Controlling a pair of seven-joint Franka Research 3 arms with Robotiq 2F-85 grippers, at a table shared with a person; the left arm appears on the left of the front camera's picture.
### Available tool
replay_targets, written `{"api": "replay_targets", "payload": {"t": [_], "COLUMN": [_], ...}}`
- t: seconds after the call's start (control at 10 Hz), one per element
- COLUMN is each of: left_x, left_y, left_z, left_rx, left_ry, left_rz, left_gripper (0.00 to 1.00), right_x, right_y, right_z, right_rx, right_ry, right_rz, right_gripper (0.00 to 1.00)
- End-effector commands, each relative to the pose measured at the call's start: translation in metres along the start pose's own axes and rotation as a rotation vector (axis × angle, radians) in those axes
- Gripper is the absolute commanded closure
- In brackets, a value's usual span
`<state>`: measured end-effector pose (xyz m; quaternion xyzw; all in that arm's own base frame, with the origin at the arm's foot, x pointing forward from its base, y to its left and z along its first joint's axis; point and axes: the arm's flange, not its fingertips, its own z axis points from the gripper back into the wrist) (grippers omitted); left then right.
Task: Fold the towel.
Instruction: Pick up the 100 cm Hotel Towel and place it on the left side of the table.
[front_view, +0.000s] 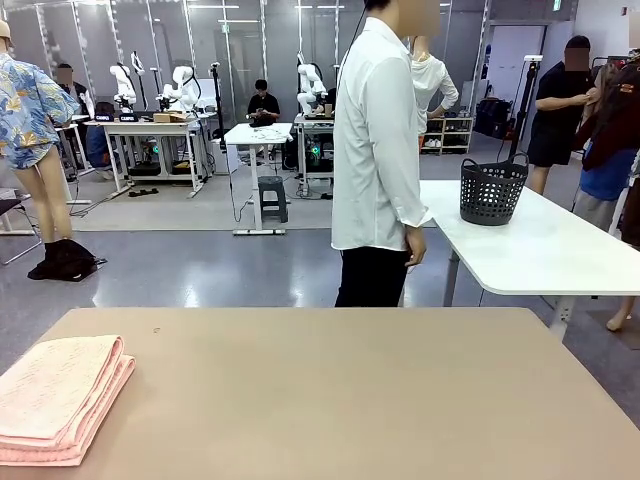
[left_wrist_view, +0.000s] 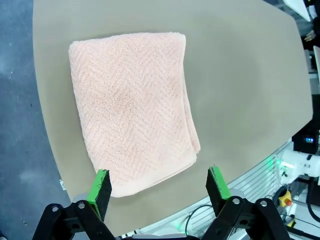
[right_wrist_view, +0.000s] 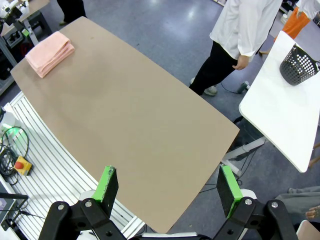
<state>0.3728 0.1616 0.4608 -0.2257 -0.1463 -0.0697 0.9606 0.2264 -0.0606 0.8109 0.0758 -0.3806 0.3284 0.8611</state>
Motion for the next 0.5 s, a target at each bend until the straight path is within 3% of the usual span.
{"api": "replay_targets", "payload": {"t": [0.0, 0.4], "left_x": [0.0022, 0.0022], "left_y": [-0.0002, -0.0002], "left_z": [0.0017, 0.0017], "left_rx": [0.017, 0.017], "left_ry": [0.000, 0.000], "left_rz": [0.000, 0.000], "left_gripper": [0.04, 0.04], "right_x": [0.0022, 0.0022], "right_y": [0.0006, 0.0006], "right_z": [-0.0004, -0.0004], "right_rx": [-0.009, -0.009], "right_ry": [-0.001, -0.001], "right_rz": [-0.023, -0.023], "right_gripper": [0.00, 0.00]}}
